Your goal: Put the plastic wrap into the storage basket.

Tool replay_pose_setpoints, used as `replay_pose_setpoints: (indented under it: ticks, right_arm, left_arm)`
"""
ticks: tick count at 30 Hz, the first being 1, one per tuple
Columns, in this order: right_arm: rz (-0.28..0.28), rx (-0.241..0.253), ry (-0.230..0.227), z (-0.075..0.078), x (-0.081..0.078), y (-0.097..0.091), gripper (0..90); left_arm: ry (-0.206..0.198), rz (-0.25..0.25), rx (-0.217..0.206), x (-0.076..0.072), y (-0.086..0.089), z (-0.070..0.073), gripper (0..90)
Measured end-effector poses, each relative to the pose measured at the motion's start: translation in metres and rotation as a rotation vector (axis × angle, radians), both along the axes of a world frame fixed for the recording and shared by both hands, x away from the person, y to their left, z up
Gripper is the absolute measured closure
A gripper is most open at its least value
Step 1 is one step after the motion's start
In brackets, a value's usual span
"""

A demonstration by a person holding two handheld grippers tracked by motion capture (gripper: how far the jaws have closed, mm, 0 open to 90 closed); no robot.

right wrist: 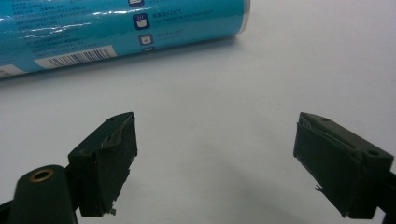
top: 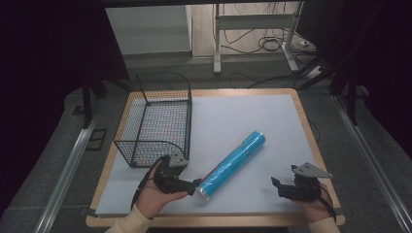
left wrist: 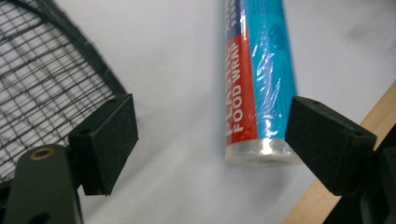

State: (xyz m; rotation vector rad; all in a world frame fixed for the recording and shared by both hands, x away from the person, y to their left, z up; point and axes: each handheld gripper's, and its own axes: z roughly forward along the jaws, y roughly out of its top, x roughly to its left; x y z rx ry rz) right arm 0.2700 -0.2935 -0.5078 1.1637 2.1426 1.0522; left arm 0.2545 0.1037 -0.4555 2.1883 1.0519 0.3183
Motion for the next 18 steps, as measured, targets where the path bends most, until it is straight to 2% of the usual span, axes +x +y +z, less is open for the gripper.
replay_pose_setpoints:
  ticks: [10, 18]
  right_arm:
    - [0.015, -0.014, 0.001, -0.002, 0.001, 0.0, 14.0]
    - [0.013, -0.019, 0.0, -0.003, 0.002, 0.0, 14.1]
  left_arm:
    - [0.002, -0.002, 0.014, 0.011, -0.006, 0.001, 16.8]
    - [0.022, -0.015, 0.02, 0.019, -0.016, -0.001, 16.3]
